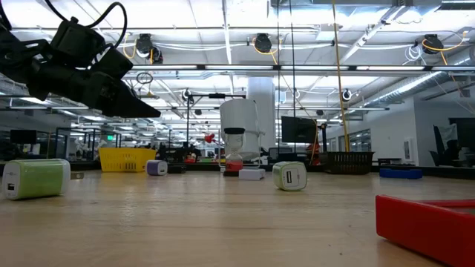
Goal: Pick & Place Office items
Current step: Put the white hourglass into the green bin
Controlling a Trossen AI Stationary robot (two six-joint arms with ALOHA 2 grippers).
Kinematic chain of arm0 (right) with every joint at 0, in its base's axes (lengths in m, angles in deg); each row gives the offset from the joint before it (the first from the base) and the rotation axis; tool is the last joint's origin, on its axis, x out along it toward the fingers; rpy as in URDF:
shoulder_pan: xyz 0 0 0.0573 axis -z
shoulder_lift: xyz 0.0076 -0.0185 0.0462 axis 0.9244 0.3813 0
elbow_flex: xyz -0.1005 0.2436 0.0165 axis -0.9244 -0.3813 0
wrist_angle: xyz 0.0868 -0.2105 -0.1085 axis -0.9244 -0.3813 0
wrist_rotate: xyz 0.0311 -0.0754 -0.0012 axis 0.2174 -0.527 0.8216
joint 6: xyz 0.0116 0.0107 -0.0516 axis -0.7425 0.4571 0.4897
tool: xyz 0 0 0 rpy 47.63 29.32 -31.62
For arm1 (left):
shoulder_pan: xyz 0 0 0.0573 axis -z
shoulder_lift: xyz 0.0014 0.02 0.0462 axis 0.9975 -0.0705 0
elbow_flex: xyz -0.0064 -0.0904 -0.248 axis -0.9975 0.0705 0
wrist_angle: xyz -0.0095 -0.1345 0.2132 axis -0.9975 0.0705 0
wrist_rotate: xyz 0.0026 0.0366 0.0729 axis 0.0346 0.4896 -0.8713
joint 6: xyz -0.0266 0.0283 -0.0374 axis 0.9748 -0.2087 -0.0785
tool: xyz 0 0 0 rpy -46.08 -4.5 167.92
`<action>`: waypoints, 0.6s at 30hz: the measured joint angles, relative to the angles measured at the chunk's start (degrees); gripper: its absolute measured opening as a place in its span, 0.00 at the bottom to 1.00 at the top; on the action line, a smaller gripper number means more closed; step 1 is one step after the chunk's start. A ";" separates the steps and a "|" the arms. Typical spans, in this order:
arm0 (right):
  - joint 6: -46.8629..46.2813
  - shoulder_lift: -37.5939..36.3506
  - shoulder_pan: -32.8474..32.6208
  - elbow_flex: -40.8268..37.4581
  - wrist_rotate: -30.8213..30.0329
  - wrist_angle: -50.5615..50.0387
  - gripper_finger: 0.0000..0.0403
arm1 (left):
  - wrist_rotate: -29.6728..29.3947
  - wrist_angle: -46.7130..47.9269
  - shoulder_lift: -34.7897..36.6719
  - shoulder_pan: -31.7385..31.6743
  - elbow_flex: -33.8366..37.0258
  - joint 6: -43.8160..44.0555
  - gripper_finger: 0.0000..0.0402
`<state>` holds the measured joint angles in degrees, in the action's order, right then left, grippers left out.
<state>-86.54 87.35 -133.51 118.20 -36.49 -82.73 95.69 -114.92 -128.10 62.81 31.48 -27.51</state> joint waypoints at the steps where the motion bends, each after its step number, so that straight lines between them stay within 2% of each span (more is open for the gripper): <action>1: -0.89 0.45 -0.54 0.00 0.04 0.36 0.49 | 0.00 0.02 -0.01 0.00 0.00 -0.02 0.08; 8: -3.09 2.72 -1.73 -0.02 2.70 0.27 0.50 | 0.00 0.00 0.00 0.00 0.00 -0.15 0.08; 18: -0.33 3.00 -0.68 -2.17 1.28 2.34 0.50 | 0.00 -0.01 0.00 0.00 0.00 -0.33 0.08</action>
<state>-86.88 90.35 -134.19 116.03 -35.20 -80.39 95.69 -114.93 -128.10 62.80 31.48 -27.84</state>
